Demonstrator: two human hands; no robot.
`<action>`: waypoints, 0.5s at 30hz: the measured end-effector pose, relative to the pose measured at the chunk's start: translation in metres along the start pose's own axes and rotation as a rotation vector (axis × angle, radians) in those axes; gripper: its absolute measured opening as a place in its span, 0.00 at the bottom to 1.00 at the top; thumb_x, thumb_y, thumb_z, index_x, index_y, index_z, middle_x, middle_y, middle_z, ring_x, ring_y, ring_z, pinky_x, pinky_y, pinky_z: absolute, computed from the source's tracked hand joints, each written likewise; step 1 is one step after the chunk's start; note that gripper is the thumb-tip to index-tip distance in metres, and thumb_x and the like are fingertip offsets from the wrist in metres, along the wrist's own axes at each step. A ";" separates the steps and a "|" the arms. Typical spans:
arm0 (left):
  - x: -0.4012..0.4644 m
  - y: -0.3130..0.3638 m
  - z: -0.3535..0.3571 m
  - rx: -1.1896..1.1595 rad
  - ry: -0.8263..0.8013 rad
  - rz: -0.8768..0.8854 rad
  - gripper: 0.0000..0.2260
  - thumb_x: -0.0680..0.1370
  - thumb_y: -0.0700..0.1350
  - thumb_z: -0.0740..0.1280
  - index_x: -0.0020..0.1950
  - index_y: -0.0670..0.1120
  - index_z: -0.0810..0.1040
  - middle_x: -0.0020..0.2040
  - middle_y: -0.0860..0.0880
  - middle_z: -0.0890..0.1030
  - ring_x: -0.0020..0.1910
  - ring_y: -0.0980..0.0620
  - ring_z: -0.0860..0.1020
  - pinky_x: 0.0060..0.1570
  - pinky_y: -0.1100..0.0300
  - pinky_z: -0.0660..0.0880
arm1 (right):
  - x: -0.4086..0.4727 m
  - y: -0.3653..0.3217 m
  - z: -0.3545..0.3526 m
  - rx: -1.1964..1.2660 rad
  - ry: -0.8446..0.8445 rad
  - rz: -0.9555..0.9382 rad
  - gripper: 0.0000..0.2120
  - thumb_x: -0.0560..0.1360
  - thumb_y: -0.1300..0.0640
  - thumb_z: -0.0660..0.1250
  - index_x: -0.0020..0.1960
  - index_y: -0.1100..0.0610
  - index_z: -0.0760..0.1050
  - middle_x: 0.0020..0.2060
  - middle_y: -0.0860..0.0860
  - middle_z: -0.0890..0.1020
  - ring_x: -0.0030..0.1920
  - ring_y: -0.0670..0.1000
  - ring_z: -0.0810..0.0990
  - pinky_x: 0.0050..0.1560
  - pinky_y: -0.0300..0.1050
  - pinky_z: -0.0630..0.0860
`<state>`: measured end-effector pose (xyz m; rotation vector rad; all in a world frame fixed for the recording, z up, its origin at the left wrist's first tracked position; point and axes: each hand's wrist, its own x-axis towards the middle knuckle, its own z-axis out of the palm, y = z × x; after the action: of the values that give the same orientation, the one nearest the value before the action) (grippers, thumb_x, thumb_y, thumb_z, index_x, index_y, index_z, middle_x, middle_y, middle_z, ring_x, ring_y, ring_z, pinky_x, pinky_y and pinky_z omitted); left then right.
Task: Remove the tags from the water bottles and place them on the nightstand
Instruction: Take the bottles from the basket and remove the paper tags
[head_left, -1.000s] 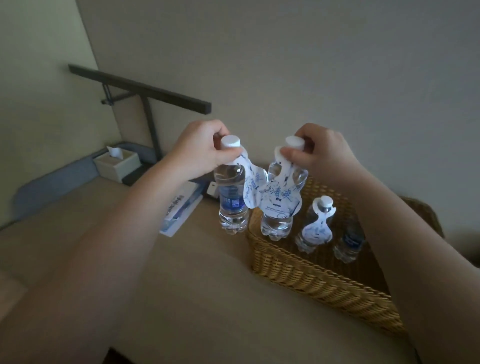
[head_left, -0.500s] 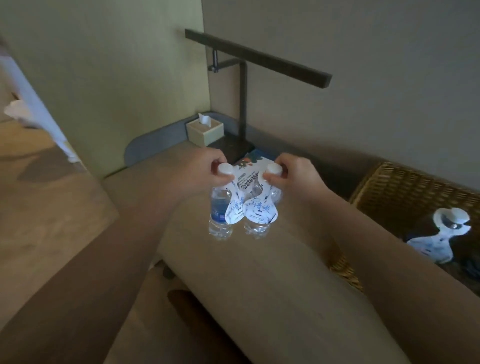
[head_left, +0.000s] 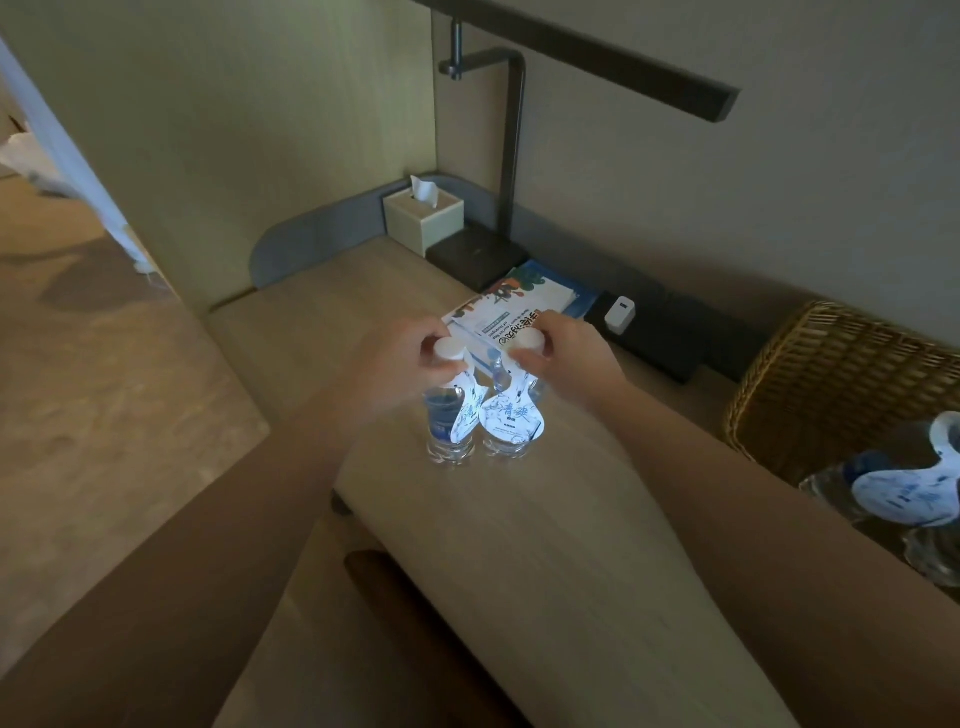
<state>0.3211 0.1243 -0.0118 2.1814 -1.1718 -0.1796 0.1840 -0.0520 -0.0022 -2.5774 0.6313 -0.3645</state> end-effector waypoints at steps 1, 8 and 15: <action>0.000 -0.001 0.001 0.006 0.003 0.002 0.12 0.70 0.51 0.75 0.48 0.53 0.76 0.47 0.56 0.80 0.45 0.55 0.78 0.45 0.55 0.76 | 0.000 0.001 0.000 0.008 0.008 -0.004 0.12 0.73 0.46 0.69 0.45 0.52 0.69 0.38 0.50 0.76 0.38 0.51 0.75 0.32 0.44 0.65; 0.002 0.009 0.000 0.033 0.014 0.050 0.24 0.71 0.55 0.73 0.64 0.50 0.74 0.55 0.52 0.79 0.50 0.54 0.77 0.45 0.60 0.76 | -0.004 0.006 0.002 0.077 0.007 -0.008 0.12 0.71 0.43 0.71 0.45 0.50 0.73 0.32 0.43 0.70 0.32 0.43 0.70 0.30 0.39 0.61; 0.015 0.066 0.013 -0.001 0.060 0.239 0.20 0.74 0.53 0.70 0.64 0.47 0.75 0.58 0.48 0.78 0.59 0.50 0.76 0.48 0.56 0.79 | -0.026 0.027 -0.041 0.113 0.162 0.110 0.19 0.75 0.50 0.68 0.64 0.52 0.74 0.49 0.49 0.78 0.41 0.47 0.76 0.40 0.37 0.75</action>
<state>0.2785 0.0808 0.0197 2.0106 -1.3840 -0.0120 0.1377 -0.0756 0.0159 -2.4107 0.7823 -0.5600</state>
